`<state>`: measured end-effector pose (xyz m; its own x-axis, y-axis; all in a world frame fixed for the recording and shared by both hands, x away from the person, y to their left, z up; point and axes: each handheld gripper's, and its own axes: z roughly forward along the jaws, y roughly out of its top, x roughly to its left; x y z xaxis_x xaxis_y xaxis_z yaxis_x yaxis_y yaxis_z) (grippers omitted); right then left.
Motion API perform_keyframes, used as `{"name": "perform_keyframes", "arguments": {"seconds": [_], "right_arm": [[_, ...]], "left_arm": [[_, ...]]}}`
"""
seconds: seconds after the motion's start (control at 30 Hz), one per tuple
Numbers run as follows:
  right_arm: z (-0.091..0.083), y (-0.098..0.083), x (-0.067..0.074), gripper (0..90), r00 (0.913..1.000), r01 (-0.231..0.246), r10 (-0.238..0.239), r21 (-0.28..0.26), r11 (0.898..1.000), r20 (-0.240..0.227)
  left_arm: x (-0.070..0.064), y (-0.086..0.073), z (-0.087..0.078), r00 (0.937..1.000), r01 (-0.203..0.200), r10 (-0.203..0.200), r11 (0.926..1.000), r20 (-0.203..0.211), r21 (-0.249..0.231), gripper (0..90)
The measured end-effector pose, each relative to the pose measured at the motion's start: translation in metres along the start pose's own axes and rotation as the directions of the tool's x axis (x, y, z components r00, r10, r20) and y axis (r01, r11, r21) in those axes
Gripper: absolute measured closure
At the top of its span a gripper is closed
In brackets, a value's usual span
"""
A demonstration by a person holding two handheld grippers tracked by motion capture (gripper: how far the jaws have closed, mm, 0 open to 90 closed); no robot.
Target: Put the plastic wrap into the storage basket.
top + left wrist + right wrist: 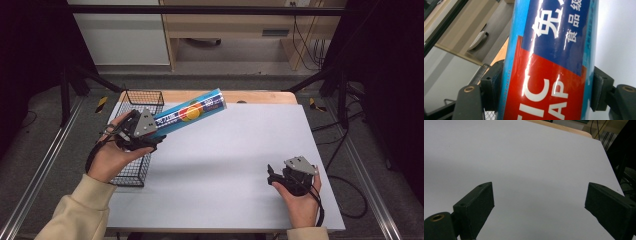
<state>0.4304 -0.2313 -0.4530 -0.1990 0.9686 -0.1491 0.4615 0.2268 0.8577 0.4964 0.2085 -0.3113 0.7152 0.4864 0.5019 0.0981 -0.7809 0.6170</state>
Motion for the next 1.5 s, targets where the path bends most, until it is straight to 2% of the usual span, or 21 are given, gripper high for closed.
{"name": "perform_keyframes", "arguments": {"seconds": [0.1, 0.2, 0.33, 0.4, 0.47, 0.53, 0.63, 0.7, 0.83, 1.03, 1.13, 1.33, 1.37, 1.5], "right_arm": [[0.0, 0.0, -0.001, 8.2, 0.9999, 0.005, -0.005, -0.001, 1.0, 0.009], [-0.001, 0.002, -0.003, 7.9, 0.9993, -0.03, 0.03, 0.002, 1.0, 0.02], [-0.002, 0.002, -0.004, 6.7, 0.9994, -0.033, 0.033, -0.011, 0.999, 0.01], [-0.001, 0.002, -0.004, 7.1, 0.9991, -0.041, 0.041, -0.004, 0.999, 0.007], [-0.002, 0.003, -0.003, 8.0, 0.9992, -0.039, 0.039, -0.01, 0.999, -0.003], [-0.004, 0.004, -0.003, 12.8, 0.9998, -0.018, 0.018, -0.037, 0.999, -0.012], [-0.006, 0.005, -0.004, 9.4, 1.0, -0.007, 0.007, -0.053, 0.999, -0.006], [-0.007, 0.005, -0.004, 8.5, 0.9999, -0.01, 0.01, -0.045, 0.999, -0.01], [-0.008, 0.005, -0.003, 7.0, 0.9999, -0.008, 0.009, -0.029, 1.0, 0.013], [-0.007, 0.006, 0.0, 4.1, 0.9997, -0.002, 0.002, -0.013, 1.0, 0.024], [-0.004, 0.005, -0.001, 4.4, 0.9995, -0.015, 0.015, 0.001, 1.0, 0.027], [-0.004, 0.005, -0.003, 5.0, 0.9993, -0.017, 0.017, 0.004, 1.0, 0.032], [-0.004, 0.005, -0.003, 5.0, 0.9993, -0.019, 0.018, 0.007, 1.0, 0.032], [-0.003, 0.004, -0.005, 5.2, 0.999, -0.021, 0.021, 0.014, 1.0, 0.039]], "left_arm": [[0.003, -0.002, -0.003, 0.9999, 0.013, -0.013, 0.9998, -0.007, 0.013, 28.9], [0.004, -0.002, -0.006, 0.9997, 0.016, -0.015, 0.9994, -0.019, 0.03, 29.0], [0.004, 0.002, -0.011, 0.9992, 0.003, 0.0, 0.9973, -0.04, 0.073, 29.0], [0.003, 0.005, -0.014, 0.9987, 0.013, -0.009, 0.9967, -0.05, 0.081, 29.1], [0.004, 0.007, -0.016, 0.9985, 0.015, -0.011, 0.9961, -0.053, 0.086, 29.1], [0.004, 0.008, -0.018, 0.9981, 0.014, -0.009, 0.9962, -0.061, 0.087, 29.1], [0.004, 0.009, -0.019, 0.9975, 0.019, -0.012, 0.9949, -0.069, 0.099, 29.2], [0.002, 0.009, -0.02, 0.9967, 0.028, -0.02, 0.9943, -0.079, 0.103, 29.2], [-0.003, 0.006, -0.022, 0.9948, 0.051, -0.04, 0.9917, -0.094, 0.118, 29.2], [-0.014, -0.001, -0.027, 0.9893, 0.095, -0.073, 0.9806, -0.126, 0.171, 29.3], [-0.017, -0.004, -0.03, 0.9868, 0.116, -0.094, 0.9781, -0.132, 0.173, 29.5], [-0.017, -0.006, -0.033, 0.9829, 0.131, -0.105, 0.9763, -0.151, 0.173, 29.6], [-0.017, -0.007, -0.033, 0.9809, 0.144, -0.117, 0.9748, -0.155, 0.171, 29.6], [-0.016, -0.009, -0.035, 0.9784, 0.153, -0.123, 0.971, -0.166, 0.184, 29.6]]}}
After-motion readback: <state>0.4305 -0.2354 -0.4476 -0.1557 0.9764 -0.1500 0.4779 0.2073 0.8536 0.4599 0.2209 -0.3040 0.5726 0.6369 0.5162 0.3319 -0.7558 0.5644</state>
